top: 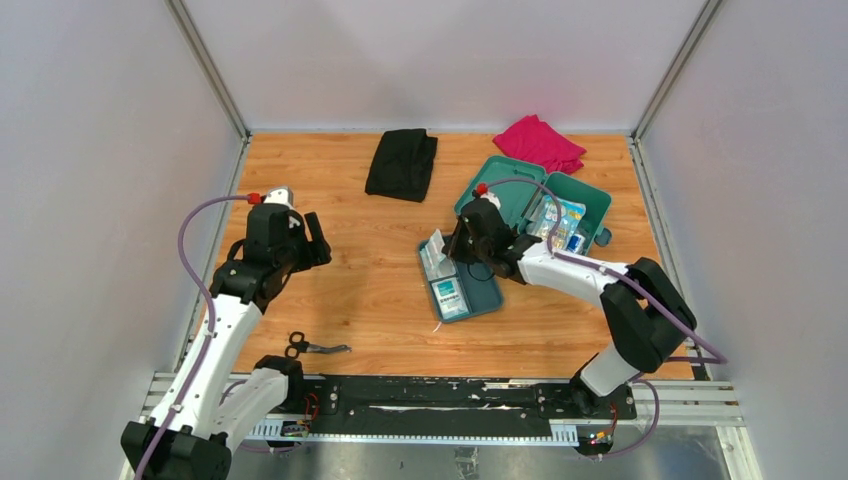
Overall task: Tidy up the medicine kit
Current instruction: Place the medical item at the medicine box compartment.
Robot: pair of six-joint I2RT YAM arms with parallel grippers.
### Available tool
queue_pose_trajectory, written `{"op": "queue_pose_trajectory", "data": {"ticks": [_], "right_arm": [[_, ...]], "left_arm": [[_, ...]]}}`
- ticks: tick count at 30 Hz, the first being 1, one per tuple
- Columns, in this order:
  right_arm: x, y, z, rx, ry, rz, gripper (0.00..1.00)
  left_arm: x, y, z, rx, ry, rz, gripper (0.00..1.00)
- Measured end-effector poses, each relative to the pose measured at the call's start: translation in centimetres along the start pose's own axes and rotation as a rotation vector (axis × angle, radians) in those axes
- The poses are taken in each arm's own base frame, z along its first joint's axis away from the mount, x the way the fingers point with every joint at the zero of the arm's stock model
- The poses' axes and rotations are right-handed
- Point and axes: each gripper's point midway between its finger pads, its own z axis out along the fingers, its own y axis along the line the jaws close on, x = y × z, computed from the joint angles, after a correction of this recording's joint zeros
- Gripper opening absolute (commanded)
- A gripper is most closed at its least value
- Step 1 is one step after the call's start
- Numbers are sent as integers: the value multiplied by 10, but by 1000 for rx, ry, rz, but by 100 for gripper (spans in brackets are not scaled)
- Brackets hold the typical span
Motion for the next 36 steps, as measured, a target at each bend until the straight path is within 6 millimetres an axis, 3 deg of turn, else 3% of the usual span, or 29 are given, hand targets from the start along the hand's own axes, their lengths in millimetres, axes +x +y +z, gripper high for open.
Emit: {"op": "queue_pose_trajectory", "data": {"ticks": [7, 11, 14, 21, 36], "right_arm": [[12, -8, 18, 23, 27, 27, 0], [17, -10, 22, 28, 43, 33, 10], [16, -10, 22, 29, 40, 35, 18], [9, -16, 19, 59, 6, 16, 15], [13, -38, 11, 159, 27, -57, 27]], "left_arm": [[1, 4, 0, -16, 4, 16, 76], [2, 5, -1, -20, 6, 17, 76], [2, 5, -1, -21, 7, 16, 76], [3, 6, -1, -25, 11, 17, 76], [3, 6, -1, -25, 11, 17, 76]]}}
